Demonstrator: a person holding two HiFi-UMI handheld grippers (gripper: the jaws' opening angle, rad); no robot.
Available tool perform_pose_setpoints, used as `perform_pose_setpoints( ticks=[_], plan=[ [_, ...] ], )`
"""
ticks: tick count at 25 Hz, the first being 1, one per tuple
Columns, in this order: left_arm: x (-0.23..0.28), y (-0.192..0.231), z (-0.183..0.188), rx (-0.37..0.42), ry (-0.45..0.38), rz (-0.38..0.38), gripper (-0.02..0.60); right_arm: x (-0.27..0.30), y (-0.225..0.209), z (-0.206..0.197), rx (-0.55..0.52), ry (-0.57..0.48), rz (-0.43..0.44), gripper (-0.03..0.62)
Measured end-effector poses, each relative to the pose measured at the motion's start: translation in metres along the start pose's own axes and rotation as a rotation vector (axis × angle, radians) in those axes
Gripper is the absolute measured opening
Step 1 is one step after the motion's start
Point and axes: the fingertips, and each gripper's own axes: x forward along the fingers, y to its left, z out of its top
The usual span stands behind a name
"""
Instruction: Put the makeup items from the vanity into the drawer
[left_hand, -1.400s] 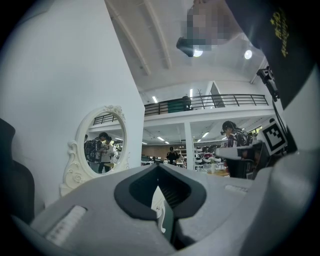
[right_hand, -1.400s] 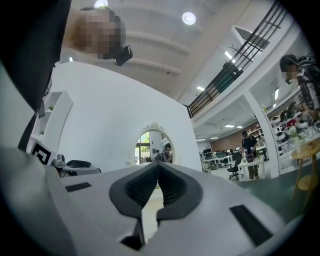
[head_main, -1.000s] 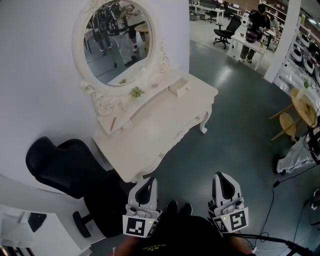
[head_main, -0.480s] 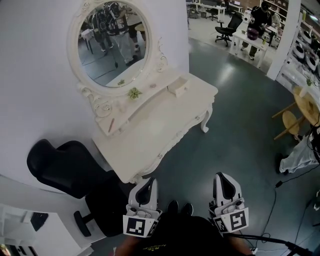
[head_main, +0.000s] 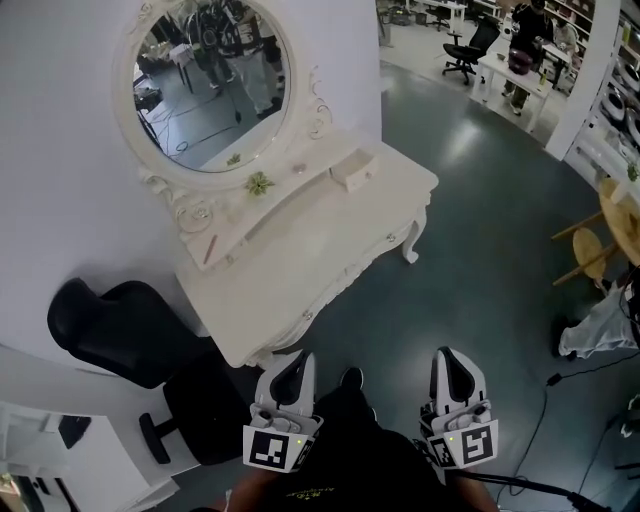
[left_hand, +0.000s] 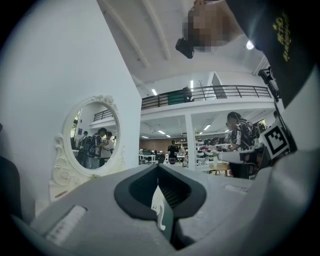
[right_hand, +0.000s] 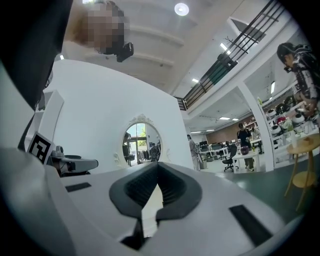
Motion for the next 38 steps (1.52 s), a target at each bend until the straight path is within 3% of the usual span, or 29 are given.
perform_pose_setpoints(
  ticks=[4, 7, 11, 14, 17, 20, 23, 26, 28, 29, 30, 31, 38],
  plan=[
    [0.052, 0.004, -0.007, 0.017, -0.028, -0.01, 0.021, 0.03, -0.035, -0.011, -0.009, 0.024, -0.006, 0.0],
    [0.103, 0.009, -0.025, 0.015, 0.019, -0.027, 0.021, 0.062, -0.074, -0.021, -0.011, 0.024, -0.034, 0.0],
    [0.199, 0.033, -0.047, 0.036, 0.04, -0.039, 0.021, 0.138, -0.135, -0.036, -0.021, 0.028, -0.058, 0.0],
    [0.279, 0.06, -0.037, 0.014, 0.02, -0.018, 0.021, 0.207, -0.181, -0.014, -0.039, 0.003, -0.054, 0.0],
    [0.344, 0.084, -0.016, 0.069, -0.006, 0.005, 0.021, 0.275, -0.222, 0.015, -0.097, -0.028, -0.017, 0.0],
    [0.388, 0.106, -0.001, 0.076, -0.017, 0.075, 0.021, 0.326, -0.254, 0.027, -0.082, -0.03, 0.018, 0.0],
    [0.415, 0.12, 0.011, 0.137, -0.031, 0.151, 0.021, 0.369, -0.275, 0.024, -0.053, -0.005, 0.077, 0.0],
    [0.427, 0.129, 0.013, 0.107, -0.034, 0.226, 0.021, 0.406, -0.276, 0.026, -0.046, 0.007, 0.168, 0.0],
    [0.432, 0.128, 0.014, 0.11, -0.056, 0.237, 0.025, 0.426, -0.273, 0.025, -0.067, 0.011, 0.228, 0.0],
    [0.436, 0.126, 0.015, 0.108, -0.076, 0.231, 0.045, 0.435, -0.274, 0.024, -0.066, 0.017, 0.252, 0.0],
    [0.44, 0.125, 0.016, 0.094, -0.098, 0.223, 0.205, 0.442, -0.274, 0.023, -0.062, 0.021, 0.273, 0.0],
    [0.443, 0.124, 0.017, 0.075, -0.116, 0.221, 0.304, 0.448, -0.273, 0.023, -0.06, 0.021, 0.291, 0.0],
    [0.452, 0.14, 0.011, 0.01, -0.104, 0.301, 0.421, 0.468, -0.27, 0.017, -0.033, 0.025, 0.368, 0.0]
  ],
)
